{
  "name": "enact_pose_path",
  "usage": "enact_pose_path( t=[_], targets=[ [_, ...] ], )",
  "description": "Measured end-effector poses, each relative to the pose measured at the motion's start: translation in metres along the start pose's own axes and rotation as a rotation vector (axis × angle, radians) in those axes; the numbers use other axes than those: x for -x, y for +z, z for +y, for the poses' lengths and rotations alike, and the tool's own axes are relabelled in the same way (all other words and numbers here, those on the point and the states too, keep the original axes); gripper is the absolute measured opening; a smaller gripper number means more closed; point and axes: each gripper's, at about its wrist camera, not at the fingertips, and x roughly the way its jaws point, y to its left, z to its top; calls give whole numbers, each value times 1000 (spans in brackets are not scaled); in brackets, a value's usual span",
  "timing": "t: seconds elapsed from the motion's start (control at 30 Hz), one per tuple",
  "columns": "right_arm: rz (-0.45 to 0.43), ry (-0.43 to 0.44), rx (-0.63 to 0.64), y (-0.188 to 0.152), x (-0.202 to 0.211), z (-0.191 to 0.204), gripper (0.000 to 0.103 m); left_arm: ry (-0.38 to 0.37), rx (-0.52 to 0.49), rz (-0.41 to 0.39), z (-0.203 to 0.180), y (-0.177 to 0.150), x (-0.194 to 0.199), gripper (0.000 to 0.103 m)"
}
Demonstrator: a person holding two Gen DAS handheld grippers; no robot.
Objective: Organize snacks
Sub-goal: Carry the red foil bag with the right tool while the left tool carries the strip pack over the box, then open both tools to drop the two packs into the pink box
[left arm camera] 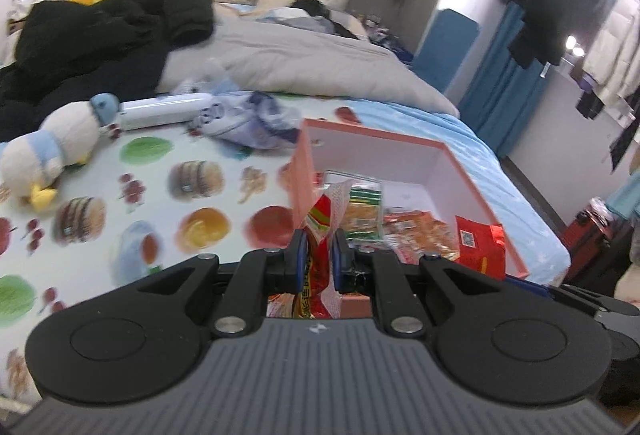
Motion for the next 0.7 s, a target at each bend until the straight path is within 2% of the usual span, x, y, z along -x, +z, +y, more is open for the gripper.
enact_pose_path(
  t=[0.33,0.7],
  targets=[
    [-10,-52,-47,29,-29,-49,55,-78,-62,64,-53,35,-80,15],
    [18,-91,-63,57,-92,-101,55,-89,-91,165,-68,58,-188,16]
  ],
)
